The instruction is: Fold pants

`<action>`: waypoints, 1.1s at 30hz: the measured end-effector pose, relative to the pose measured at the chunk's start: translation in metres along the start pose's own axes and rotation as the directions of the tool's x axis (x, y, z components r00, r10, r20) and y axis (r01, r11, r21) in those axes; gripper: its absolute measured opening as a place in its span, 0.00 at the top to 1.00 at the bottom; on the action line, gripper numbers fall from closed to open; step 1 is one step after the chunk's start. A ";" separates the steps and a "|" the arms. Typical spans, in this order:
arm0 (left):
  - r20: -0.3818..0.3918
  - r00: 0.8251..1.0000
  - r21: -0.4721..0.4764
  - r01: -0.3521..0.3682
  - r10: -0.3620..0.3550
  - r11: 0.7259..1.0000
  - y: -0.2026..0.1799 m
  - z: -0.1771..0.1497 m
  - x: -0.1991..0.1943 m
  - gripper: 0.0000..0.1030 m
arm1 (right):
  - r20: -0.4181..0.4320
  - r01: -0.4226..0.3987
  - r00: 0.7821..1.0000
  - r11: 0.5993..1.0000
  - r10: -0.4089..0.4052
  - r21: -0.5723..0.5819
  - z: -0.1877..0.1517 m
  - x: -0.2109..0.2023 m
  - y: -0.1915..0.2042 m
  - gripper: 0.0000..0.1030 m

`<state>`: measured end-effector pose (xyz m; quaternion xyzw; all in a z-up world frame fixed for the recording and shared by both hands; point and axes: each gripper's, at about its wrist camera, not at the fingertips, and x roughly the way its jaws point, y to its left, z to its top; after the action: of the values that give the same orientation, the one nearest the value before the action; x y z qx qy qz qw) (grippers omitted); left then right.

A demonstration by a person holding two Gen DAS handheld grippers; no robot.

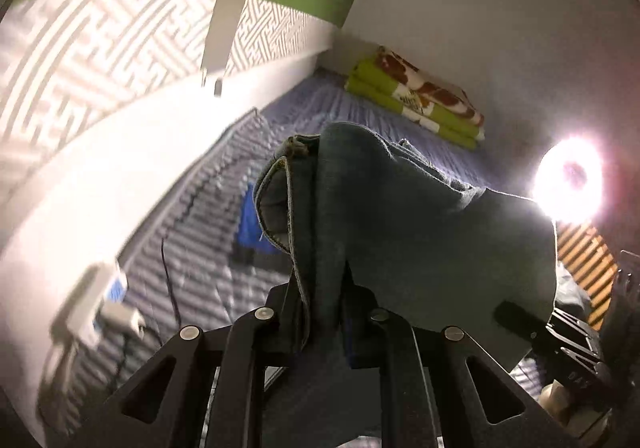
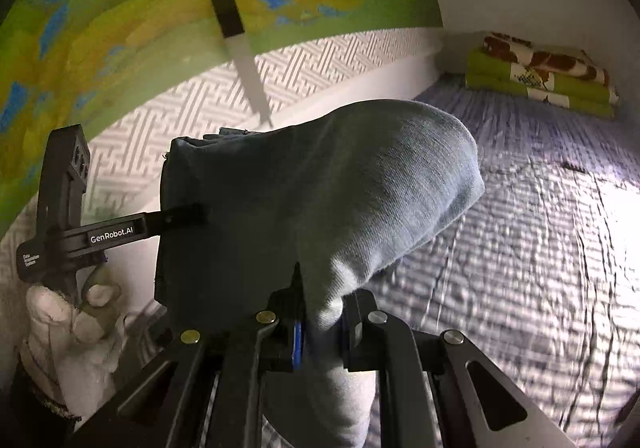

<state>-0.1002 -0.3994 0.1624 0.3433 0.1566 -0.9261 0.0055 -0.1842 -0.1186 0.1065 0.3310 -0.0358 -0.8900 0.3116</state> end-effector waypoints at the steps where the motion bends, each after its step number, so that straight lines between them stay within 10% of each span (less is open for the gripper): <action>1: 0.006 1.000 -0.001 -0.010 0.010 1.000 0.000 0.012 0.008 0.86 | 0.005 0.000 1.000 1.000 0.000 -0.001 0.006 0.004 -0.002 0.89; 18: -0.080 0.992 0.010 -0.099 0.099 0.995 0.056 0.077 0.213 0.86 | -0.102 0.027 0.995 0.992 -0.014 0.124 0.041 0.175 -0.089 0.89; 23: -0.097 0.955 -0.003 -0.281 0.280 0.960 0.075 0.081 0.277 0.74 | -0.125 0.131 0.984 0.990 -0.124 0.049 0.043 0.214 -0.103 0.79; 26: -0.084 0.948 -0.061 -0.314 0.308 0.948 0.093 0.086 0.282 0.74 | -0.130 0.268 0.955 0.963 -0.267 -0.010 0.042 0.222 -0.107 0.72; 33: -0.102 0.959 -0.027 -0.269 0.265 0.963 0.090 0.069 0.258 0.73 | -0.075 0.265 0.960 0.961 -0.271 -0.079 0.032 0.189 -0.088 0.65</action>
<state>-0.3302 -0.4805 0.0216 0.4057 0.1277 -0.8957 0.1300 -0.3613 -0.1615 0.0010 0.3597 0.0530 -0.9097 0.2006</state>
